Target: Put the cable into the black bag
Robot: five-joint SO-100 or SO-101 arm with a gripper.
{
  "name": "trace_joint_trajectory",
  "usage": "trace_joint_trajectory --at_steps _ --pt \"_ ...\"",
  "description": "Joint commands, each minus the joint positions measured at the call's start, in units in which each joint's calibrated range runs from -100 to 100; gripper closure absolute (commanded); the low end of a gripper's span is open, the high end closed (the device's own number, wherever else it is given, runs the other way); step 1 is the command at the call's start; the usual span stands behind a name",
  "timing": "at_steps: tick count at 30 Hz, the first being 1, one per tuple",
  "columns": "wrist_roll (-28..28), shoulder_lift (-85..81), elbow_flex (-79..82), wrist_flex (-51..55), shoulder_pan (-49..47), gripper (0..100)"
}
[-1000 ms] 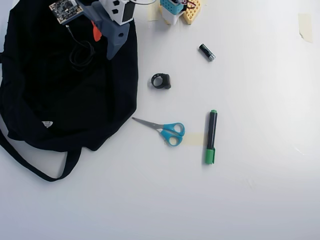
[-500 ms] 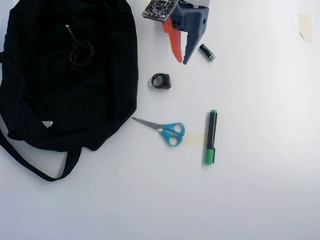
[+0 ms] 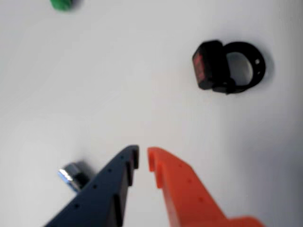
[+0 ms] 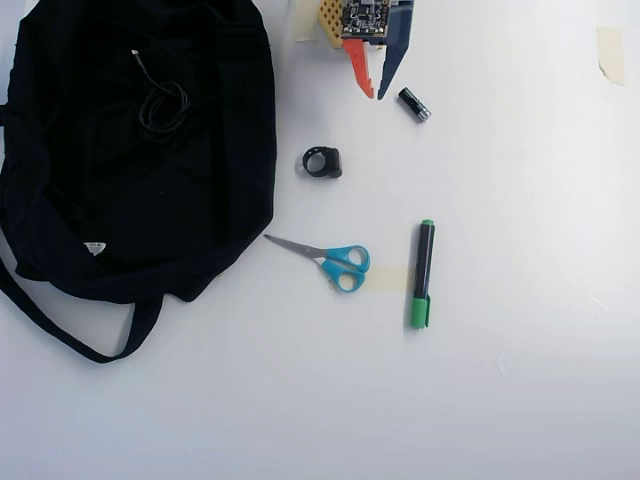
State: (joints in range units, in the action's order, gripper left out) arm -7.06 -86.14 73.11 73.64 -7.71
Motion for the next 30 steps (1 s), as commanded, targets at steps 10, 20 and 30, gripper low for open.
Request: trace_joint_trajectory --at_steps 10,20,30 --pt "5.9 -13.5 17.1 0.9 0.1 98" --pt "5.5 -13.5 26.2 -0.6 0.1 98" --pt "5.7 -13.4 26.2 -0.6 0.2 98"
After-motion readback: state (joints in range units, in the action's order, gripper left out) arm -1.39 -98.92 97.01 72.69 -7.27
